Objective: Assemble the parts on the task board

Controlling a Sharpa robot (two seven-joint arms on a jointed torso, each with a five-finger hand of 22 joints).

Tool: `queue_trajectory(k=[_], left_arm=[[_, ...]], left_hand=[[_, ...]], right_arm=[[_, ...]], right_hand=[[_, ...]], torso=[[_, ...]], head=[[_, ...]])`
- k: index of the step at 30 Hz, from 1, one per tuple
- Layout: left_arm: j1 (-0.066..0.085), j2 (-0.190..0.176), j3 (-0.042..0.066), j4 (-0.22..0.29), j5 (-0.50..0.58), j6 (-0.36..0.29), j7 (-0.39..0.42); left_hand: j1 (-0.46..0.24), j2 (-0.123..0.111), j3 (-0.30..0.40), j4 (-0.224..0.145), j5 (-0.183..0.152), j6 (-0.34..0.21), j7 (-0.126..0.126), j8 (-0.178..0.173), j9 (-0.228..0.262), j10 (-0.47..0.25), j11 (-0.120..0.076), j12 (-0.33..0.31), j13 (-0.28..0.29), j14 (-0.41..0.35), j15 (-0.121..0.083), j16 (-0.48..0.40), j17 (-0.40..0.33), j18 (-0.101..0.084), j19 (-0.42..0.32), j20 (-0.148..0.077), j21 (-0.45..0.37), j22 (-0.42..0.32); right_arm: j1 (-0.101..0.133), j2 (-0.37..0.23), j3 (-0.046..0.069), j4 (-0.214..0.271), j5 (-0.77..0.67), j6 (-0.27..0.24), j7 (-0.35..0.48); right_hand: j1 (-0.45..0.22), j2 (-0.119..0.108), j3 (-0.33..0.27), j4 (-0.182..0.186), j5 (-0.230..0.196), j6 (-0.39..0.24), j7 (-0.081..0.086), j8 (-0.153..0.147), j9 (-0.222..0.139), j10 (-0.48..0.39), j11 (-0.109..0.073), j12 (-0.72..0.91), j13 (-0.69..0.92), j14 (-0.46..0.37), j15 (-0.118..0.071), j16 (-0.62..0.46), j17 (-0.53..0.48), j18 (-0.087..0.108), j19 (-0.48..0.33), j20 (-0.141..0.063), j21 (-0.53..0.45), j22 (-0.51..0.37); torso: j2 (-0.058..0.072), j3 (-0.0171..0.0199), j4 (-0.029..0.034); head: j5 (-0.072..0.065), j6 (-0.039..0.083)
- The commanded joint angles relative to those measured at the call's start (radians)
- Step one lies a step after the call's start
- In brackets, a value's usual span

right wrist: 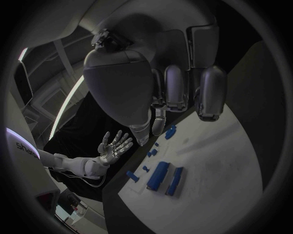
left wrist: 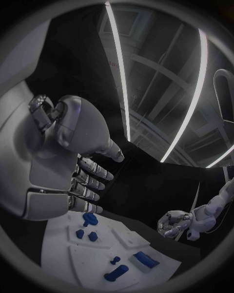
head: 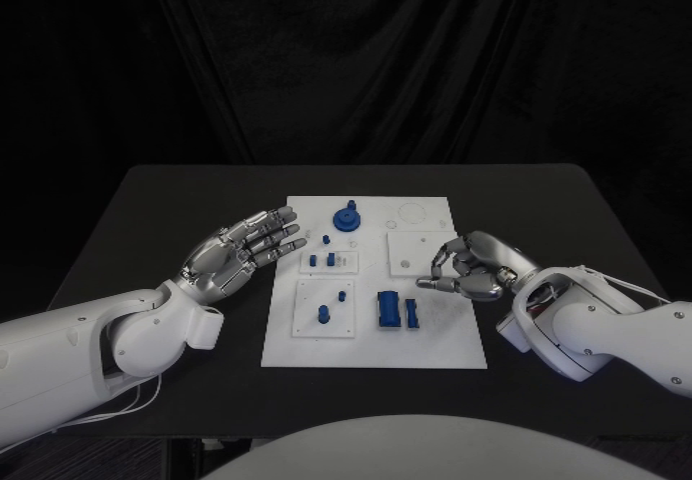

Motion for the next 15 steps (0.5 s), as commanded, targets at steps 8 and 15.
queue_trajectory(k=[8, 15], left_arm=[[0.087, 0.013, 0.001, 0.009, -0.028, -0.112, 0.126], [0.109, 0.064, 0.001, -0.044, -0.049, -0.121, 0.161]], left_hand=[[-0.047, -0.009, -0.087, 0.058, 0.002, -0.005, 0.051, -0.007, -0.006, 0.003, -0.032, -0.011, 0.000, -0.024, -0.061, -0.044, -0.007, -0.023, -0.071, -0.086, -0.049, -0.103], [0.032, -0.007, -0.194, 0.243, -0.075, -0.072, 0.006, -0.071, -0.018, -0.032, -0.085, -0.071, -0.007, -0.044, -0.110, -0.112, -0.018, -0.007, -0.115, -0.117, -0.070, -0.202]], right_arm=[[0.055, 0.046, -0.003, -0.075, 0.388, -0.102, 0.424], [0.063, 0.105, -0.011, -0.150, 0.625, 0.006, 0.612]], right_hand=[[0.097, 0.058, 0.063, -0.007, 0.297, -0.058, 0.052, -0.061, -0.067, -0.416, 0.073, -0.464, -0.220, -0.357, 0.085, -0.538, -0.719, 0.114, -0.407, 0.075, -0.747, -0.106], [0.000, 0.085, 0.108, 0.001, 0.297, -0.157, 0.185, -0.199, -0.279, -0.785, 0.228, -0.926, -0.679, -0.718, 0.265, -0.894, -0.958, 0.080, -0.669, 0.220, -1.111, -0.376]], torso=[[-0.022, 0.0126, -0.0163], [-0.051, 0.0218, -0.0253]], head=[[0.019, 0.000], [0.017, 0.000]])
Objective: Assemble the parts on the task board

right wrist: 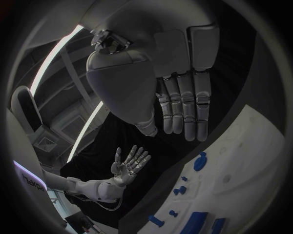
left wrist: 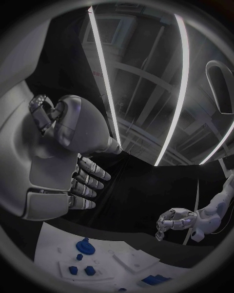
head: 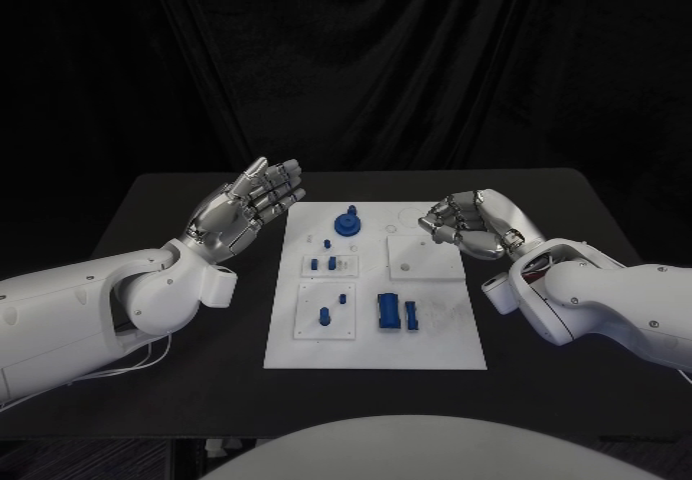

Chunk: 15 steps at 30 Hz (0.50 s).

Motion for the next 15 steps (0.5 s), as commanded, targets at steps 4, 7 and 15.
queue_trajectory(k=[4, 7, 15], left_arm=[[0.006, 0.042, 0.001, -0.040, -0.031, -0.035, 0.143], [0.005, 0.060, 0.001, -0.056, -0.032, -0.041, 0.150], [-0.002, 0.099, 0.001, -0.090, -0.065, -0.055, 0.161]], left_hand=[[0.076, 0.004, -0.028, 0.092, -0.007, -0.038, -0.052, -0.035, -0.005, -0.047, -0.081, -0.078, -0.009, -0.002, 0.020, -0.020, -0.003, 0.005, 0.000, 0.006, -0.006, -0.004], [0.100, 0.002, -0.034, 0.118, -0.007, -0.051, -0.067, -0.043, -0.007, -0.051, -0.096, -0.084, -0.010, -0.002, 0.020, -0.025, -0.004, 0.005, 0.000, 0.005, -0.007, -0.005], [0.134, 0.000, -0.059, 0.178, -0.034, -0.177, -0.177, -0.059, -0.021, -0.060, -0.136, -0.119, -0.014, -0.004, 0.005, -0.052, -0.008, 0.022, 0.000, 0.008, -0.007, -0.005]], right_arm=[[0.004, 0.024, -0.004, -0.029, 0.349, 0.119, 0.261], [0.004, 0.029, -0.005, -0.038, 0.393, 0.150, 0.286], [-0.002, 0.039, -0.007, -0.071, 0.445, 0.171, 0.342]], right_hand=[[-0.108, 0.025, -0.027, 0.009, -0.020, -0.080, 0.043, -0.112, -0.151, -0.152, 0.086, -0.140, -0.186, -0.179, 0.091, -0.133, -0.135, -0.018, -0.132, 0.076, -0.140, -0.156], [-0.219, 0.040, -0.090, -0.022, -0.047, -0.238, -0.020, -0.205, -0.222, -0.341, 0.152, -0.229, -0.257, -0.349, 0.152, -0.209, -0.185, -0.074, -0.467, 0.091, -0.165, -0.430], [-0.282, 0.059, -0.209, -0.001, -0.136, -0.513, -0.241, -0.344, -0.437, -0.646, -0.013, -0.402, -0.490, -0.716, 0.070, -0.410, -0.309, -0.075, -0.711, 0.098, -0.175, -0.729]], torso=[[-0.053, 0.0114, -0.0201], [-0.085, 0.0161, -0.0290], [-0.142, 0.0168, -0.0452]], head=[[0.014, 0.000], [0.028, 0.000], [0.050, 0.000]])
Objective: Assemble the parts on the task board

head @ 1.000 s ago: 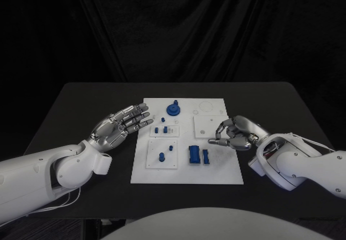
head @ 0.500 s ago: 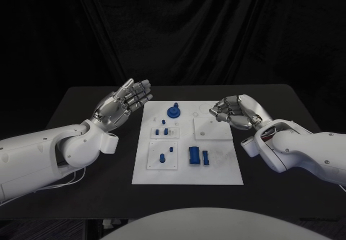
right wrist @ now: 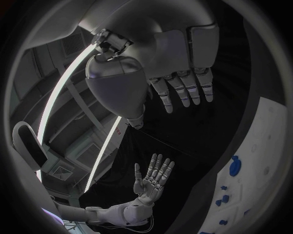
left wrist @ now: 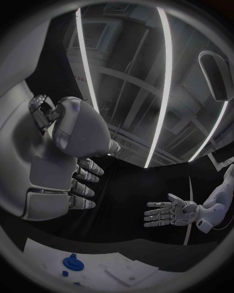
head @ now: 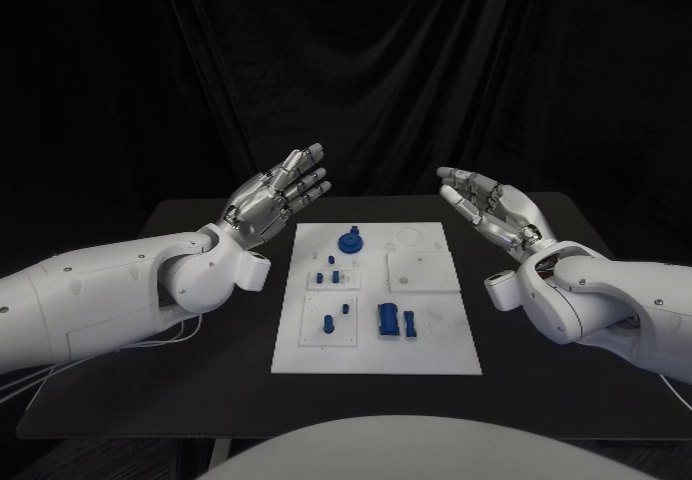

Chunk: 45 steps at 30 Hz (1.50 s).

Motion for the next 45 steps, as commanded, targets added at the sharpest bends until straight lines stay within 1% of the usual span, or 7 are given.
queue_trajectory(k=[1, 6, 7, 10, 13, 25, 45], left_arm=[[-0.006, 0.010, 0.000, -0.012, -0.041, -0.020, 0.158], [-0.021, 0.025, 0.000, -0.030, -0.054, -0.025, 0.160], [-0.013, 0.021, 0.001, -0.024, -0.022, -0.011, 0.002], [-0.015, 0.022, 0.004, -0.023, -0.022, -0.027, -0.001], [-0.020, 0.024, 0.012, -0.019, -0.023, -0.060, -0.007], [-0.069, 0.044, 0.090, 0.016, -0.028, -0.390, -0.065], [-0.143, 0.075, 0.209, 0.070, -0.036, -0.896, -0.153]], left_hand=[[0.007, 0.004, -0.008, 0.005, -0.014, -0.017, -0.037, -0.004, -0.001, -0.003, 0.011, -0.015, -0.002, 0.002, -0.010, -0.011, -0.002, 0.026, 0.000, 0.010, -0.007, -0.001], [0.001, 0.007, -0.019, 0.005, -0.028, -0.072, -0.116, -0.009, -0.007, -0.006, 0.024, -0.045, -0.006, 0.002, -0.021, -0.026, -0.006, 0.035, 0.000, 0.009, -0.007, -0.001], [-0.367, -0.084, 0.061, -0.082, -0.113, -0.102, -0.067, -0.026, -0.025, -0.004, 0.000, -0.082, -0.024, 0.002, -0.054, -0.029, -0.006, -0.014, 0.000, -0.048, -0.007, -0.001], [-0.454, -0.100, 0.079, -0.100, -0.138, -0.114, -0.065, -0.026, -0.025, -0.004, 0.000, -0.094, -0.024, 0.002, -0.066, -0.029, -0.006, -0.014, 0.000, -0.056, -0.007, -0.001], [-0.534, -0.118, 0.095, -0.120, -0.157, -0.193, 0.006, -0.026, -0.025, -0.004, 0.000, -0.102, -0.024, 0.002, -0.074, -0.029, -0.006, -0.014, 0.000, -0.068, -0.007, -0.001], [-0.809, -0.183, 0.155, -0.184, -0.224, -0.193, 0.006, -0.026, -0.025, -0.004, 0.000, -0.177, -0.024, 0.002, -0.148, -0.029, -0.006, -0.084, 0.000, -0.168, -0.007, -0.001], [-1.045, -0.280, 0.238, -0.287, -0.324, -0.193, 0.006, -0.026, -0.025, -0.004, 0.000, -0.177, -0.024, 0.002, -0.148, -0.029, -0.006, -0.084, 0.000, -0.168, -0.007, -0.001]], right_arm=[[-0.003, 0.002, 0.000, -0.010, 0.083, 0.045, 0.085], [-0.010, 0.009, -0.001, -0.023, 0.089, 0.052, 0.102], [-0.004, 0.006, 0.000, -0.019, 0.048, 0.021, 0.049], [-0.012, 0.018, 0.015, -0.026, 0.064, 0.008, 0.045], [-0.028, 0.043, 0.044, -0.041, 0.097, -0.017, 0.036], [-0.134, 0.204, 0.236, -0.136, 0.311, -0.181, -0.019], [-0.140, 0.214, 0.247, -0.141, 0.324, -0.191, -0.023]], right_hand=[[0.004, -0.011, -0.018, 0.000, -0.004, -0.061, -0.066, -0.046, -0.064, -0.030, -0.063, -0.036, -0.059, -0.039, -0.020, -0.031, -0.023, 0.003, -0.017, -0.001, -0.006, -0.035], [0.029, -0.055, 0.000, 0.002, -0.004, -0.164, -0.147, -0.138, -0.147, -0.048, -0.093, -0.061, -0.125, -0.069, -0.031, -0.067, -0.045, -0.004, -0.035, 0.003, -0.006, -0.057], [-0.309, -0.086, 0.043, -0.087, -0.095, -0.197, -0.084, -0.179, -0.191, -0.078, -0.165, -0.133, -0.148, -0.099, -0.084, -0.109, -0.072, -0.069, -0.104, -0.085, -0.031, -0.117], [-0.669, -0.086, 0.169, -0.184, -0.201, -0.289, 0.035, -0.179, -0.191, -0.078, -0.165, -0.217, -0.223, -0.099, -0.206, -0.220, -0.072, -0.069, -0.104, -0.182, -0.031, -0.187], [-0.834, -0.086, 0.169, -0.292, -0.245, -0.289, 0.035, -0.179, -0.191, -0.078, -0.165, -0.310, -0.223, -0.099, -0.206, -0.220, -0.072, -0.069, -0.104, -0.291, -0.031, -0.265], [-1.088, -0.086, 0.169, -0.292, -0.317, -0.289, 0.035, -0.179, -0.191, -0.078, -0.165, -0.310, -0.223, -0.099, -0.206, -0.220, -0.072, -0.069, -0.104, -0.291, -0.031, -0.265], [-1.088, -0.086, 0.169, -0.292, -0.317, -0.289, 0.035, -0.179, -0.191, -0.078, -0.165, -0.310, -0.223, -0.099, -0.206, -0.220, -0.072, -0.069, -0.104, -0.291, -0.031, -0.265]], torso=[[-0.030, 0.0002, -0.0087], [-0.030, 0.0003, -0.0093], [-0.023, 0.0002, -0.0072], [-0.021, -0.0001, -0.0074], [-0.017, -0.0007, -0.0079], [0.023, -0.0064, -0.0123], [0.045, -0.0095, -0.0147]], head=[[0.004, 0.000], [0.003, 0.000], [0.005, 0.000], [0.004, 0.008], [0.003, 0.025], [-0.011, 0.186], [-0.019, 0.273]])
